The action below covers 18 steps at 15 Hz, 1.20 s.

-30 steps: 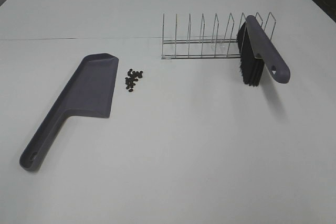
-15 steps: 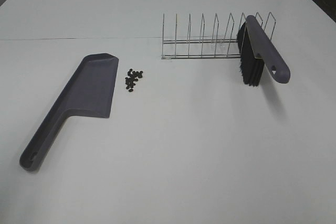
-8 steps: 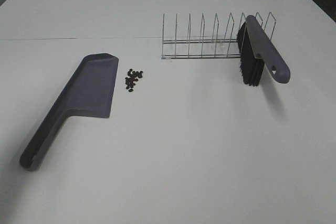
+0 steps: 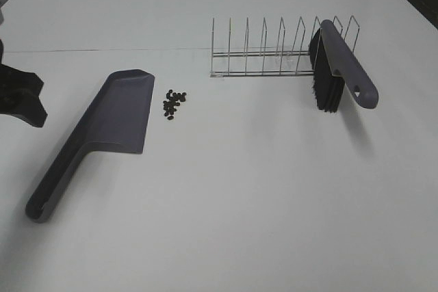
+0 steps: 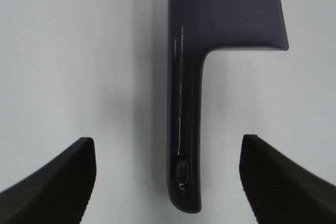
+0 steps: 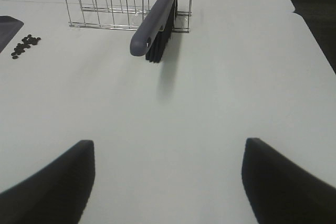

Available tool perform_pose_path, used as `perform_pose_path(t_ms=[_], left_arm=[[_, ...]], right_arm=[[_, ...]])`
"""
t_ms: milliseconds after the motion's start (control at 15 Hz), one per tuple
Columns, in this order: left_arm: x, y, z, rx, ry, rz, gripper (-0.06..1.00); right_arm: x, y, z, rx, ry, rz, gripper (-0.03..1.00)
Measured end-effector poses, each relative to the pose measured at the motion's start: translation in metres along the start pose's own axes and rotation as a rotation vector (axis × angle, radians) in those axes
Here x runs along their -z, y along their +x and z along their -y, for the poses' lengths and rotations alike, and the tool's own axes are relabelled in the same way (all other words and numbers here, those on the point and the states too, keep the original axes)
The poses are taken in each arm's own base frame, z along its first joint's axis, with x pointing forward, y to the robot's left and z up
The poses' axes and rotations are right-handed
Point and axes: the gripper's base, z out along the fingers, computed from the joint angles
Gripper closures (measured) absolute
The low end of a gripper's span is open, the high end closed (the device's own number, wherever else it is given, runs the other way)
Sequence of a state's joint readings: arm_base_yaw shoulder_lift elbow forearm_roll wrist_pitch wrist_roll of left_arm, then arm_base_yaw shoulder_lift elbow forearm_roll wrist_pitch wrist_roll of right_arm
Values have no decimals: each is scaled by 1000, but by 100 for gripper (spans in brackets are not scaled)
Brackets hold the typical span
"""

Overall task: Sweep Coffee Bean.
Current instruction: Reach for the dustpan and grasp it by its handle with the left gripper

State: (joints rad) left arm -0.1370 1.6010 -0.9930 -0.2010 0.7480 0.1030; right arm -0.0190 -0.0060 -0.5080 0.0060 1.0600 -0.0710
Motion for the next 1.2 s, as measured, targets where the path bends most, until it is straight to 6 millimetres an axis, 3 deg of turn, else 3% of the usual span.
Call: perform_pose_path(t_ms=[67, 200, 1200], left_arm=[[-19, -5, 8, 13, 7, -60, 25], [-38, -5, 12, 31, -11, -128, 25], [-118, 0, 3, 64, -58, -269, 25]], right_arm=[[0, 0, 0, 0, 0, 0, 31], [0, 0, 0, 0, 0, 0, 31], [0, 0, 0, 0, 0, 0, 31]])
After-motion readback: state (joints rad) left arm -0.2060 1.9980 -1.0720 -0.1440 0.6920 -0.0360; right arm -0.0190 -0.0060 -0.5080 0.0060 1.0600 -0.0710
